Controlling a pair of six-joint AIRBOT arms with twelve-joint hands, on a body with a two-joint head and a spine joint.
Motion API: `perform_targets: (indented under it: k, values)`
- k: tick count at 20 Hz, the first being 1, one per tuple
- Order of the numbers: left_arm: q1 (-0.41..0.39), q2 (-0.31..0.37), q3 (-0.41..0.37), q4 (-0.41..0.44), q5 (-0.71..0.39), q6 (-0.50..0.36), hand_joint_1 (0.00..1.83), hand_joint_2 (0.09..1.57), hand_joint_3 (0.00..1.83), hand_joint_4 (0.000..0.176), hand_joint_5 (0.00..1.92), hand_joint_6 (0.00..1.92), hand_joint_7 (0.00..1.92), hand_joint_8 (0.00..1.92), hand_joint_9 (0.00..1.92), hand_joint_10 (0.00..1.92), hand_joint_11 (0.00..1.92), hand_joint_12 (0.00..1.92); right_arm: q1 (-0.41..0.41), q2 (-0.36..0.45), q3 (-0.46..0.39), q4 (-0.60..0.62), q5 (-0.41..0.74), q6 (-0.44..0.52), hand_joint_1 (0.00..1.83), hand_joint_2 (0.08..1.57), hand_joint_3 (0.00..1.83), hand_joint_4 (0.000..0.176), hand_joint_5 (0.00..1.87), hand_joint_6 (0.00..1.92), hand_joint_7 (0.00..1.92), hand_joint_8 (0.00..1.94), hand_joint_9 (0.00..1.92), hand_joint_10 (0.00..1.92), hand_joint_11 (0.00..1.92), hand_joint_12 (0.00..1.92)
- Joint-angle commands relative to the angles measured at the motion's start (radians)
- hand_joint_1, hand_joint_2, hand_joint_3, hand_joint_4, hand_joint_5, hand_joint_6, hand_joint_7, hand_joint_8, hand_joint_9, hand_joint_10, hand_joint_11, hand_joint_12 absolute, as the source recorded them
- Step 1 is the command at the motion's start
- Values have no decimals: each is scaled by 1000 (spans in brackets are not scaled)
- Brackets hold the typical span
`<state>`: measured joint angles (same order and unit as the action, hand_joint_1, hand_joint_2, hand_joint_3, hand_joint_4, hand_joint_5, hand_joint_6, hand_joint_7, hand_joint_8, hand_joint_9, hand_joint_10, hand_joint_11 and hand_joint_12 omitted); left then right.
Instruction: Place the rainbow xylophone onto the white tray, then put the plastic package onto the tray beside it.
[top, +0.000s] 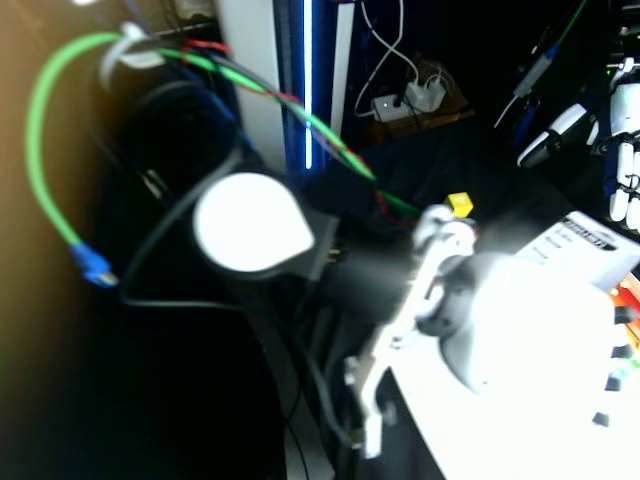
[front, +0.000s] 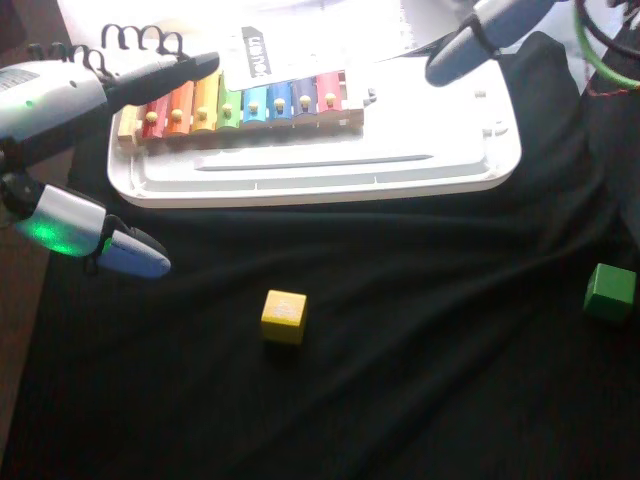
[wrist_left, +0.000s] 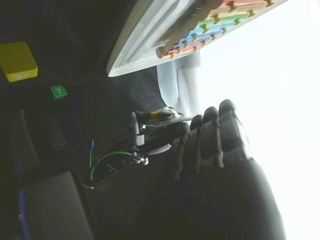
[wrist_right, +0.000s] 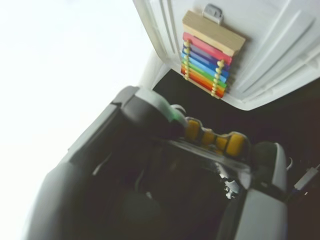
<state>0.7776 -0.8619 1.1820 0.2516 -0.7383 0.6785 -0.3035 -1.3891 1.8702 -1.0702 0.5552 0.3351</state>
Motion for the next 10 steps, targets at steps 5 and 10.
perform_targets:
  k: [5, 10]
  values:
    - [-34, 10, 0, -31, -128, -2, 906, 725, 2, 0, 0, 0, 0, 0, 0, 0, 0, 0, -15, -40, 70, 99, 31, 7, 1236, 1152, 4, 0, 861, 1086, 953, 1291, 1078, 1496, 1087, 1590]
    - [-77, 11, -3, -9, -129, -2, 811, 728, 3, 0, 0, 0, 0, 0, 0, 0, 0, 0, -56, -90, 136, 131, 22, 9, 1235, 1137, 0, 0, 910, 1029, 973, 1190, 927, 1415, 902, 1619]
